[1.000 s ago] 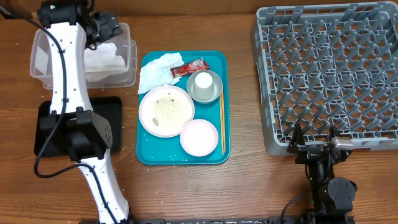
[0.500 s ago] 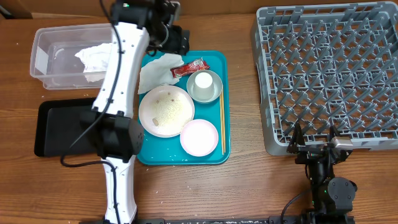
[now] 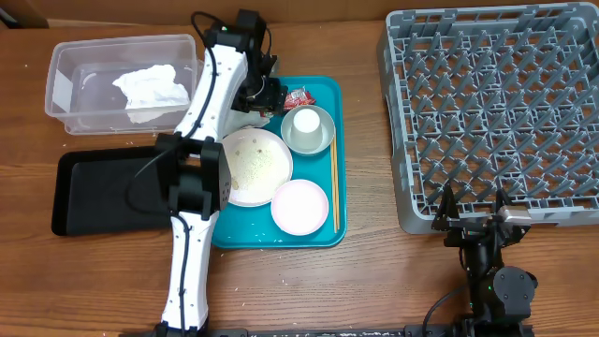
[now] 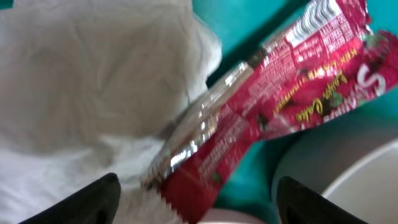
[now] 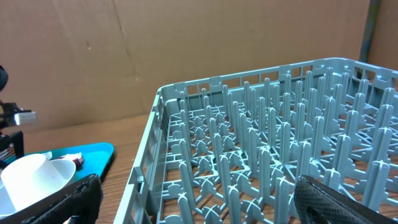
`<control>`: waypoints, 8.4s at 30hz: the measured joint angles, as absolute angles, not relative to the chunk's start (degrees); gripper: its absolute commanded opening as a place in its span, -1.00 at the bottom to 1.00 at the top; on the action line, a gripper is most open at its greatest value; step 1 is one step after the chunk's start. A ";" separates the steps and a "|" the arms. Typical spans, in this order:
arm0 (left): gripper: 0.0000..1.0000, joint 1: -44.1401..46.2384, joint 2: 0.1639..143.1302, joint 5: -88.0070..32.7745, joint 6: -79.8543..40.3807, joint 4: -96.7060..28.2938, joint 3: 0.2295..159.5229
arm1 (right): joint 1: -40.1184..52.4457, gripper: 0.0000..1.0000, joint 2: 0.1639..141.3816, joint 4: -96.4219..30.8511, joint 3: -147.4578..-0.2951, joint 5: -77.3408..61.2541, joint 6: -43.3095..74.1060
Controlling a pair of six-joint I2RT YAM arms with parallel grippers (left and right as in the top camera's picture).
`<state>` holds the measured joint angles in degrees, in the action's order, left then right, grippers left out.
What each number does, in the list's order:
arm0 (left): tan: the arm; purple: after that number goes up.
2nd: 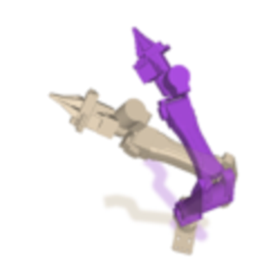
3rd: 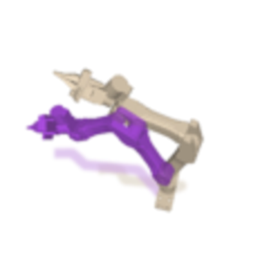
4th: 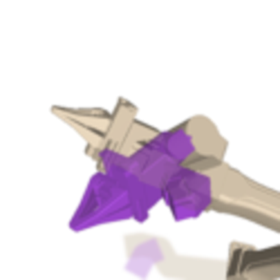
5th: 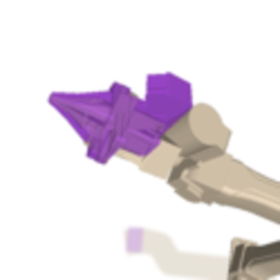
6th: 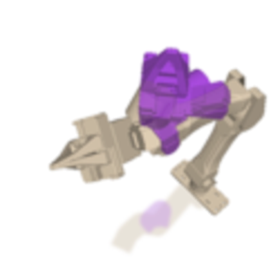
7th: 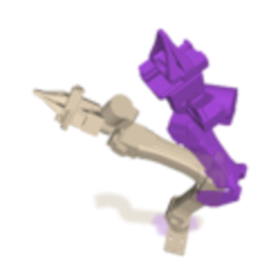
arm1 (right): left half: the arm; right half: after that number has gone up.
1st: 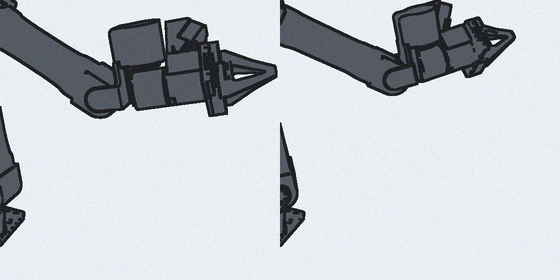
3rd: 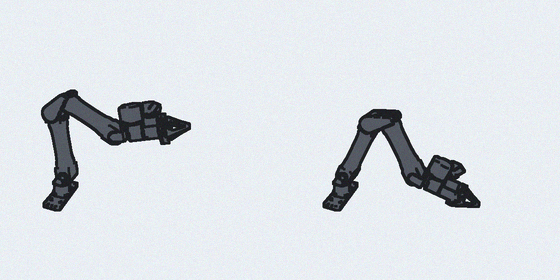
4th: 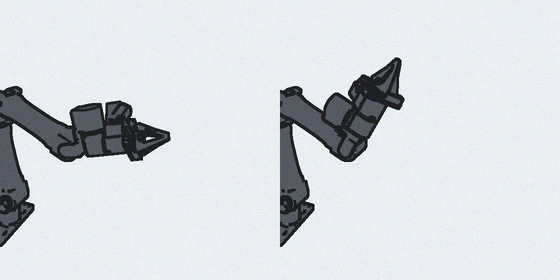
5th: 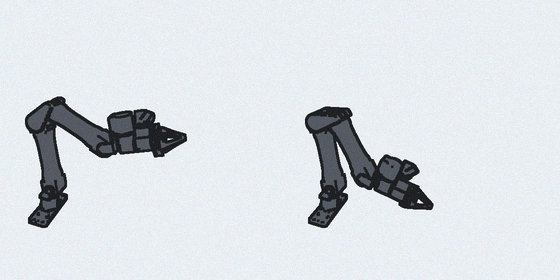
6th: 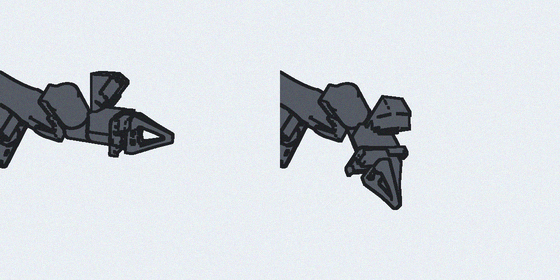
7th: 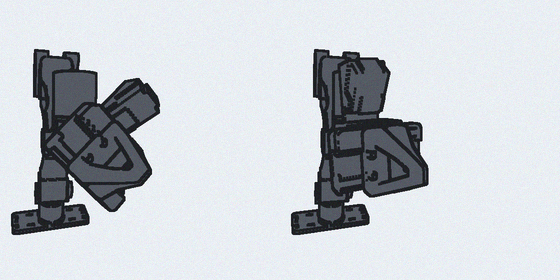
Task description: Sort waste into correct bins and load items into the dishwasher
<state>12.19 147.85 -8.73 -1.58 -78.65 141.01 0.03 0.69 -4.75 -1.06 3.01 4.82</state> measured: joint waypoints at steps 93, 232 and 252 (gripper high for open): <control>0.28 8.01 149.40 -9.67 -10.79 -85.27 160.51 | 0.03 0.99 0.69 -4.75 -1.06 3.01 4.86; 1.00 -24.16 97.78 11.57 -25.19 -95.57 134.06 | 0.03 0.99 7.05 40.25 -12.38 -0.01 22.79; 1.00 -24.16 97.78 10.92 -25.21 -95.37 133.80 | 7.84 1.00 86.04 -40.45 -115.00 -29.78 7.16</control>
<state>-24.16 97.78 10.92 -25.21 -95.37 133.80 7.84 86.04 -40.45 -115.00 -29.78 7.16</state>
